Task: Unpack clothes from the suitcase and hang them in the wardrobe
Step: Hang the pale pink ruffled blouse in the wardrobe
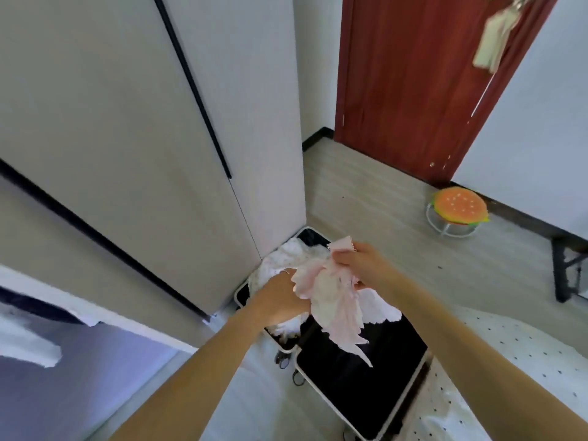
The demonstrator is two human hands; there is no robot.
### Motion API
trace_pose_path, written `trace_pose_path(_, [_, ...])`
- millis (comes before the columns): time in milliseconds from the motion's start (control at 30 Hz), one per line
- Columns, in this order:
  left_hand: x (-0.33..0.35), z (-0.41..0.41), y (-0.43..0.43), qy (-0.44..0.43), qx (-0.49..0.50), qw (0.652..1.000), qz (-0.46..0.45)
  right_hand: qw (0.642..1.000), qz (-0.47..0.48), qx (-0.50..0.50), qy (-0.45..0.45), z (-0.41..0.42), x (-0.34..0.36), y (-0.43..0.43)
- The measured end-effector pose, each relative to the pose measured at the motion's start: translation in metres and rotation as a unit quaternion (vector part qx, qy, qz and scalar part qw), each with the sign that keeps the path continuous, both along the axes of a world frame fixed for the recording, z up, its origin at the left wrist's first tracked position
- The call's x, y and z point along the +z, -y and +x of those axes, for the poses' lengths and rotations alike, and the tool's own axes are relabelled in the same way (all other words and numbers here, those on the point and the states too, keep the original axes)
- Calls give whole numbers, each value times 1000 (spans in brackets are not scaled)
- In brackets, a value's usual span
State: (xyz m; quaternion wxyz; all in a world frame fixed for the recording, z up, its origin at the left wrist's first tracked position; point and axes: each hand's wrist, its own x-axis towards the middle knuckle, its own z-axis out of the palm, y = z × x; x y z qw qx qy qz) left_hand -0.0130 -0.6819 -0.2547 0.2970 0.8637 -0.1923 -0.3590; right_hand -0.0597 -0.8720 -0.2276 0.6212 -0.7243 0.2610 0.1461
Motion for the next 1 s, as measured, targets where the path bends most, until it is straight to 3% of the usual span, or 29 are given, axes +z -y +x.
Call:
trace_pose_path(100, [68, -28, -32, 52, -4, 998, -38, 997, -20, 62, 28, -15, 59, -35])
trace_pose_path(267, [114, -76, -109, 43, 65, 995, -63, 979, -24, 192, 59, -47, 120, -104])
trace_pose_path(367, [127, -104, -181, 30, 106, 992, -69, 941, -45, 328, 74, -67, 148, -156])
trace_pose_path(600, [175, -134, -323, 42, 154, 982, -103, 865, -128, 473, 108, -77, 177, -255])
trace_pose_path(733, [207, -154, -410, 69, 230, 962, -132, 844, -163, 488, 150, -68, 186, -341])
trace_pose_path(833, [222, -163, -455, 78, 288, 947, -119, 851, -167, 461, 191, -64, 194, -387])
trace_pose_path(1000, [226, -190, -526, 53, 285, 955, -58, 836, -209, 420, 284, -59, 200, -455])
